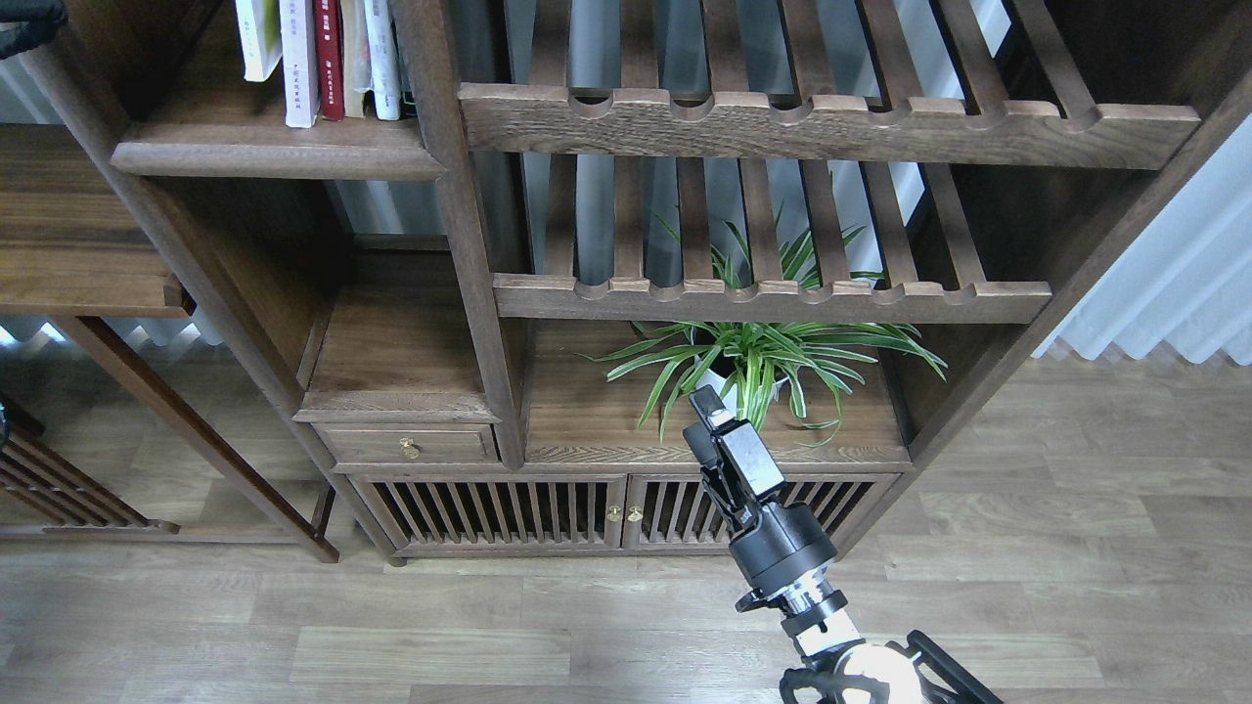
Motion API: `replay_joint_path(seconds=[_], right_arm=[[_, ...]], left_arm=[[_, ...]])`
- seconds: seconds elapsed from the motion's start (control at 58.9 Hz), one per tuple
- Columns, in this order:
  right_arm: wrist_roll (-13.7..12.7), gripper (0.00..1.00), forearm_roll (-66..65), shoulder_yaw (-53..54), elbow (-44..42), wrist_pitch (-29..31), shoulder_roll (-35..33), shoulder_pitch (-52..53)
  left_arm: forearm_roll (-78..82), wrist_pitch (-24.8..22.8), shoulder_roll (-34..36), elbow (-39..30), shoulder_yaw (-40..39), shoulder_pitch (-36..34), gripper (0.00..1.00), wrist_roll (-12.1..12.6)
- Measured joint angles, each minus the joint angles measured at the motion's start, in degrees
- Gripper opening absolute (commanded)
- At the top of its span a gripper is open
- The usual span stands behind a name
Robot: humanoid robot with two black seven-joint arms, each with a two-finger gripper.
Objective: Organize books on shelf
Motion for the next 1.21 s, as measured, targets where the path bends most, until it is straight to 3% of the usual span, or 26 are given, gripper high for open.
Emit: replay_joint_path(seconds=[0.527, 0.612, 0.663, 1.206], right_arm=[[0.09, 0.98, 0.0, -0.07, 0.3, 0.0, 0.0, -0.03], [0.07, 0.98, 0.0, -0.07, 0.3, 0.0, 0.0, -0.07], [0.04, 0.98, 0.0, -0.08, 0.3, 0.0, 0.0, -0.08], [0.02, 0.98, 0.0, -0.02, 0.21, 0.0, 0.0, -0.16]], left_arm=[[0.35, -0.08, 1.04, -2.64, -3.84, 6.01, 0.03, 0.44], [0.29, -0.01, 0.79, -2.68, -4.54, 6.08, 0.11, 0.43], [0.07, -0.01, 0.72, -2.68, -4.81, 6.13, 0.23, 0.41], [-7.15, -0.02, 1.1, -3.03, -9.73, 9.96, 0.6, 0.91]])
